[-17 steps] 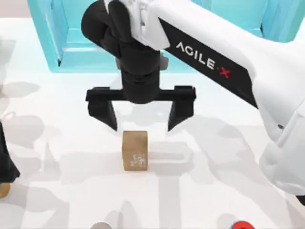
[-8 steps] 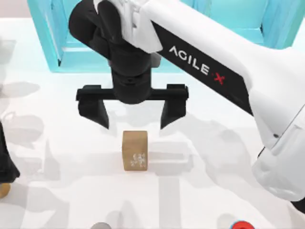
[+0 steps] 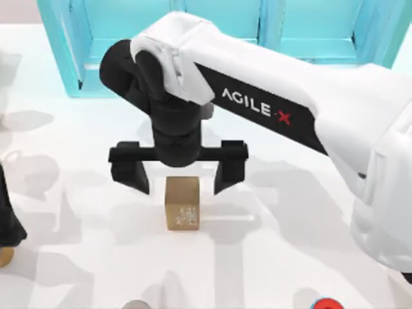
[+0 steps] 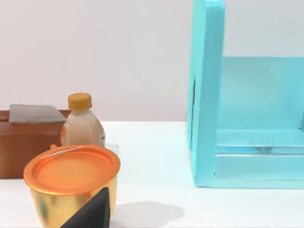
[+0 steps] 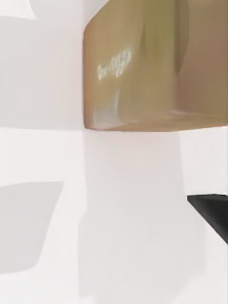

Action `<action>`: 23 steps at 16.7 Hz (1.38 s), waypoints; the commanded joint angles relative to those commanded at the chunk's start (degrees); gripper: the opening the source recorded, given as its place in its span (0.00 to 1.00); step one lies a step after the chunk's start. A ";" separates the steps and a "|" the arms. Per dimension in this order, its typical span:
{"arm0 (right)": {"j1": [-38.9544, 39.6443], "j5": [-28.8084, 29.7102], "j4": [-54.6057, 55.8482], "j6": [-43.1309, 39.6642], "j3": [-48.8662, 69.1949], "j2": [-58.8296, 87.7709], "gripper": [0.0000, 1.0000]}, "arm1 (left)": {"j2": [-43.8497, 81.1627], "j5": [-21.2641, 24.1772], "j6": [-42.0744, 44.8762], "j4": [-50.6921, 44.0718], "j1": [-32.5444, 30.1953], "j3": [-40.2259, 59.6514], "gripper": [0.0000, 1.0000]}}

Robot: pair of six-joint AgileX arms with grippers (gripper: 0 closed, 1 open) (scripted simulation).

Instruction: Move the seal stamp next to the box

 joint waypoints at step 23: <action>0.28 -0.02 11.40 0.28 -12.26 -1.24 0.02 | 0.00 0.00 0.00 0.00 0.00 0.00 1.00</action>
